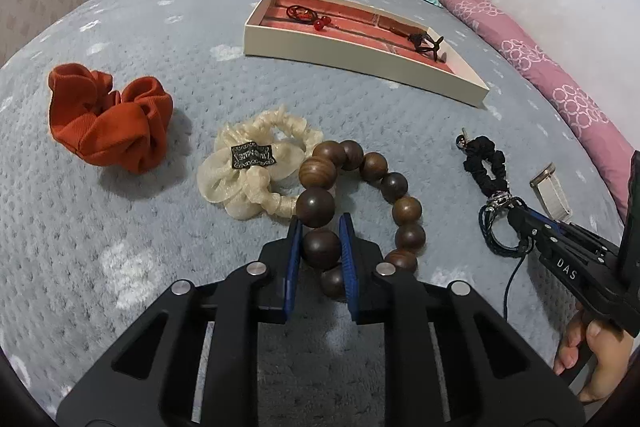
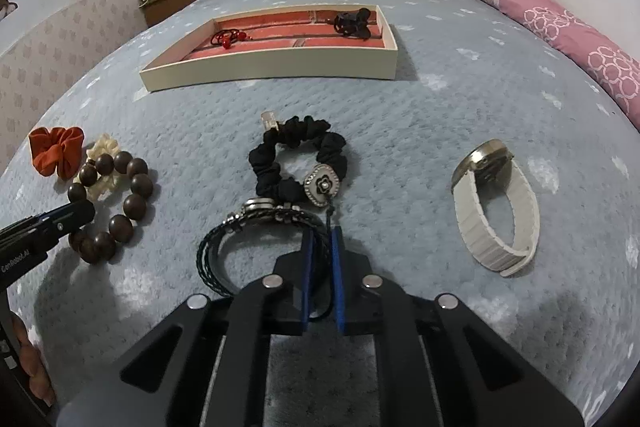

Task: Organize jewelry
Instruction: 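Grasp the wooden bead bracelet with the left tool while the right tool grasps the black braided bracelet, then carry both bracelets over the tray and lower them inside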

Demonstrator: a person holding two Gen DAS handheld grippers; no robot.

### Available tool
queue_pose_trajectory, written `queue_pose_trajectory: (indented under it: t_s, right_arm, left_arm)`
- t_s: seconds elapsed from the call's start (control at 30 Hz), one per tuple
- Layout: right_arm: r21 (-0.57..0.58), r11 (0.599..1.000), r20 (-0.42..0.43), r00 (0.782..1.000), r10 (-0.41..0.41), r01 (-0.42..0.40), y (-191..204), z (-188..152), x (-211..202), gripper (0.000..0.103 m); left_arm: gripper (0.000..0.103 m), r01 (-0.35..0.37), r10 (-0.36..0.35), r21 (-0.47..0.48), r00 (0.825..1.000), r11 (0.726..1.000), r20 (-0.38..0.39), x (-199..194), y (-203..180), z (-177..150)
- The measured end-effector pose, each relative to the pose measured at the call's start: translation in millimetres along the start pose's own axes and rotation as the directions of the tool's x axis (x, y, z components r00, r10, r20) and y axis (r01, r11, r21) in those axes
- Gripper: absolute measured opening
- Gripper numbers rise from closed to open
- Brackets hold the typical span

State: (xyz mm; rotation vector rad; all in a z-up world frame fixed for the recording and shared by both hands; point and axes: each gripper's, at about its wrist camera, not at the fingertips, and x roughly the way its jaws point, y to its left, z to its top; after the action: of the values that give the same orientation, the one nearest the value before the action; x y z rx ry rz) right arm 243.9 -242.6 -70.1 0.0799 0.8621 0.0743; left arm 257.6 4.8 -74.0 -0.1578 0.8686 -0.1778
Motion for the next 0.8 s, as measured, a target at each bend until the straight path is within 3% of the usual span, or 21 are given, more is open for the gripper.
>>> queue_pose_trajectory:
  t_s: [0.43,0.8]
  right_arm:
    - [0.027,1.000,0.070,0.998,-0.007,0.005,-6.2,2.3,-15.9,0.007]
    - [0.038,0.999,0.156,0.988,0.011,-0.018,-7.8,35.5,-37.7,0.006]
  left_arm:
    - [0.017,0.019,-0.021,0.044,0.999,0.999,0.049,-17.9,-7.1,8.1]
    - [0.018,0.067,-0.079,0.107,0.991,0.992,0.112,-40.1,-28.1,42.3]
